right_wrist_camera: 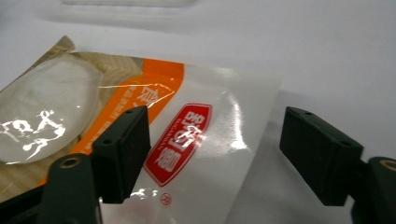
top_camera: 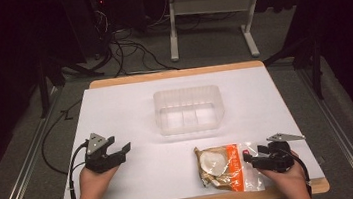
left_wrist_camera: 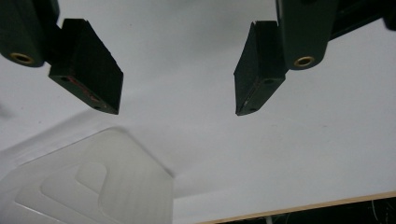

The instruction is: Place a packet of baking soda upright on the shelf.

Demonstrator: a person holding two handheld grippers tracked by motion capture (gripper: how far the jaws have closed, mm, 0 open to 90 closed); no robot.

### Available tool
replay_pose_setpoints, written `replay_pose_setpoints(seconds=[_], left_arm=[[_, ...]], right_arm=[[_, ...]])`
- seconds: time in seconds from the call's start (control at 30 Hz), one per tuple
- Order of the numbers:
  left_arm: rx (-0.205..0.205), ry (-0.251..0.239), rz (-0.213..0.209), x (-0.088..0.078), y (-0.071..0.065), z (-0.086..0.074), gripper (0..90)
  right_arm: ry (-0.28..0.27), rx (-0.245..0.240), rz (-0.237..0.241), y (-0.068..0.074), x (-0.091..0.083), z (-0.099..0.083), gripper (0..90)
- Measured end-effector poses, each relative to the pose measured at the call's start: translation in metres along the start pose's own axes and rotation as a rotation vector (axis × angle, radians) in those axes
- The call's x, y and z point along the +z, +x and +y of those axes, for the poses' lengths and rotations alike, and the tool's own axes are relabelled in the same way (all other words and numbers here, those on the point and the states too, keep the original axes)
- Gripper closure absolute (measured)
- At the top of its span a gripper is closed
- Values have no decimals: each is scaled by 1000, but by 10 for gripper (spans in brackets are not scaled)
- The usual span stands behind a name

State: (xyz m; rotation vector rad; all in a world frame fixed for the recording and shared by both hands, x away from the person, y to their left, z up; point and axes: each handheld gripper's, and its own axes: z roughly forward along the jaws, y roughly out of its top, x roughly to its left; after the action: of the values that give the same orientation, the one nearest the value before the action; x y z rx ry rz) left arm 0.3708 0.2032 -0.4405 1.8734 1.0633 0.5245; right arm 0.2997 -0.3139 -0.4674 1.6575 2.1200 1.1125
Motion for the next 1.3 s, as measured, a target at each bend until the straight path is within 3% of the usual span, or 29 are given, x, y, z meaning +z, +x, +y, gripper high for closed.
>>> replay_pose_setpoints(seconds=[0.13, 0.27, 0.37, 0.47, 0.6, 0.7, 0.93, 1.13, 1.3], left_arm=[[2, 2, 0, 0, 0, 0, 331], [6, 4, -1, 1, -1, 0, 331], [9, 6, -2, 1, -1, 0, 331], [11, 7, -4, 1, -1, 0, 331], [16, 10, -6, 1, -1, 0, 331], [17, 12, -7, 2, -2, 0, 331], [21, 14, -4, 2, -2, 0, 330], [21, 18, -3, 2, -1, 0, 330], [19, 15, -4, 2, -1, 0, 330]], right_arm=[[-17, -32, 7, 6, -3, 1, 341], [-72, -52, 19, 11, -13, 2, 487], [-105, -85, 66, 15, -19, 2, 666], [-106, -106, 68, 20, -18, 4, 705], [-122, -138, -2, 24, -20, 6, 900], [-143, -122, -6, 21, -26, 10, 900], [-200, -134, -3, 22, -32, 26, 900], [-275, -134, -68, 10, -47, 53, 900], [-300, -125, -101, 2, -57, 70, 900]])
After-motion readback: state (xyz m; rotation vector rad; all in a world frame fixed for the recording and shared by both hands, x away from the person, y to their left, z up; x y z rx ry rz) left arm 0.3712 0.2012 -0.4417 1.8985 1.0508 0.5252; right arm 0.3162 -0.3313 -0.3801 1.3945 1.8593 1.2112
